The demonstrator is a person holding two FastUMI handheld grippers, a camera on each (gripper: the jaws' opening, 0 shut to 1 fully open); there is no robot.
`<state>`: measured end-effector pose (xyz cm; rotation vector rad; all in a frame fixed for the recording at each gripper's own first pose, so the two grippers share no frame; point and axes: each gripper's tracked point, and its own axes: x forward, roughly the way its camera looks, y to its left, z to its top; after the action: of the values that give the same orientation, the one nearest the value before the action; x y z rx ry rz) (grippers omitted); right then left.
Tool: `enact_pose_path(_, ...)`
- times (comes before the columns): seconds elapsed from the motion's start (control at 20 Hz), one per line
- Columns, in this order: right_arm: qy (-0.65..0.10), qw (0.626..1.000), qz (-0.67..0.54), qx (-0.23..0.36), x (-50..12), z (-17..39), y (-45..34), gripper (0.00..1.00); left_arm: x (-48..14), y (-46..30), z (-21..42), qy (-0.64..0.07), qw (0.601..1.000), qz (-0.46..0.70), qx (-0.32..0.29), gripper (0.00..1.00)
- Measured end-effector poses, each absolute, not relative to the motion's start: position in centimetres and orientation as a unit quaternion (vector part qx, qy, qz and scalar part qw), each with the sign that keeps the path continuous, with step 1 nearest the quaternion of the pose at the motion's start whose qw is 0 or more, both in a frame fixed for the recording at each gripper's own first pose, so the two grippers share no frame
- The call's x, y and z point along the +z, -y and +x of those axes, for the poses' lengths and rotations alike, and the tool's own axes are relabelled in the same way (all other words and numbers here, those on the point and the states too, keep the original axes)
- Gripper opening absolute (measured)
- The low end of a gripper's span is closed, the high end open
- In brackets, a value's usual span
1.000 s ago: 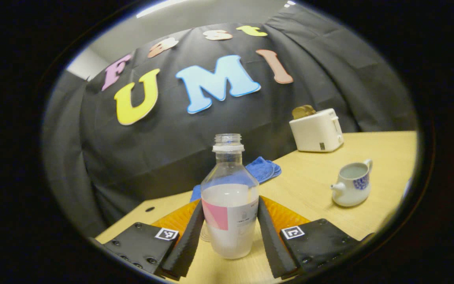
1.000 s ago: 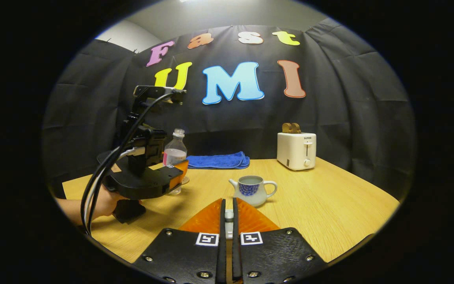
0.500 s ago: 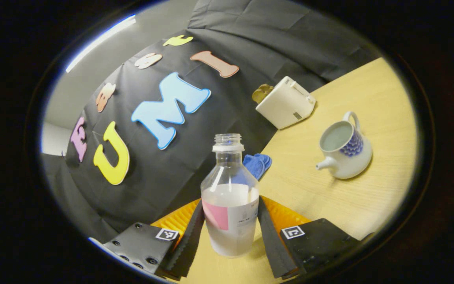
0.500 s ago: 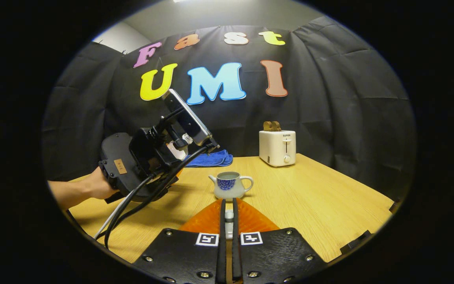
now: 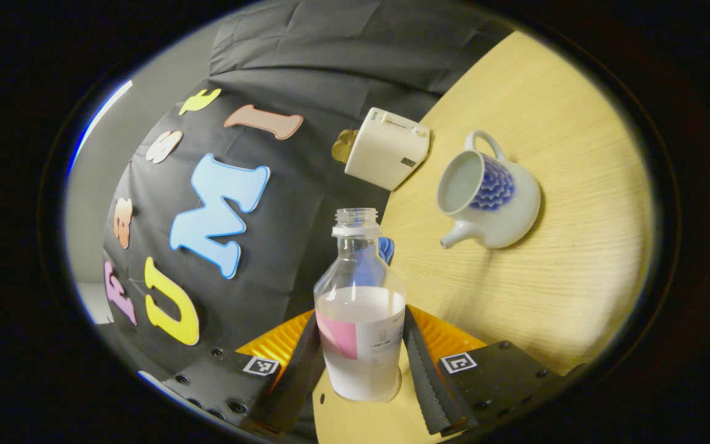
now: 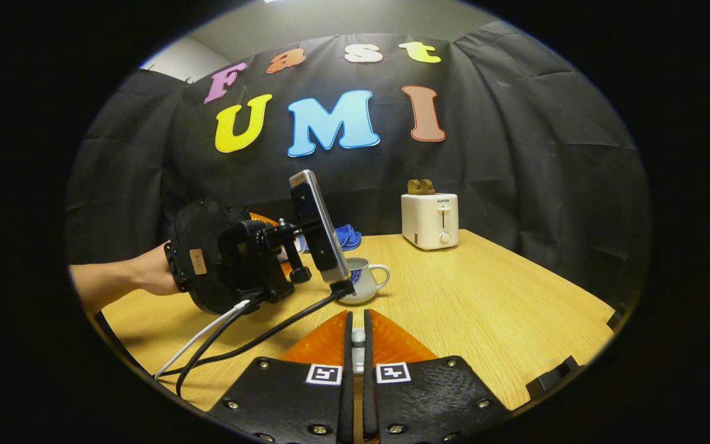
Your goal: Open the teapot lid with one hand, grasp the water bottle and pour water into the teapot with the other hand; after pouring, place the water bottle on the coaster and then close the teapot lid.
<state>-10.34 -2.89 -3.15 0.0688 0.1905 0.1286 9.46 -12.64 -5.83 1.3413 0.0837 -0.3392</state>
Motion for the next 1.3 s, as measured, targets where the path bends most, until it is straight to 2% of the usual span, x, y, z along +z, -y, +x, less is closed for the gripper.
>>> enact_pose_path(0.45, -0.11, 0.992, 0.029, 0.055, -3.6, -11.1, 3.8, 0.06, -5.9, 15.1, 9.1, -0.014, 0.711, 0.684, -0.166, 0.85)
enact_pose_path(0.75, -0.113, 0.992, 0.032, 0.054, -3.7, -11.1, 3.9, 0.06, -5.7, 15.7, 9.0, 0.006, 0.639, 0.752, -0.158, 0.85)
enact_pose_path(1.3, -0.114, 0.991, 0.035, 0.055, -3.8, -11.1, 4.0, 0.06, -6.7, 16.0, 8.7, 0.0, 0.566, 0.809, -0.156, 0.85)
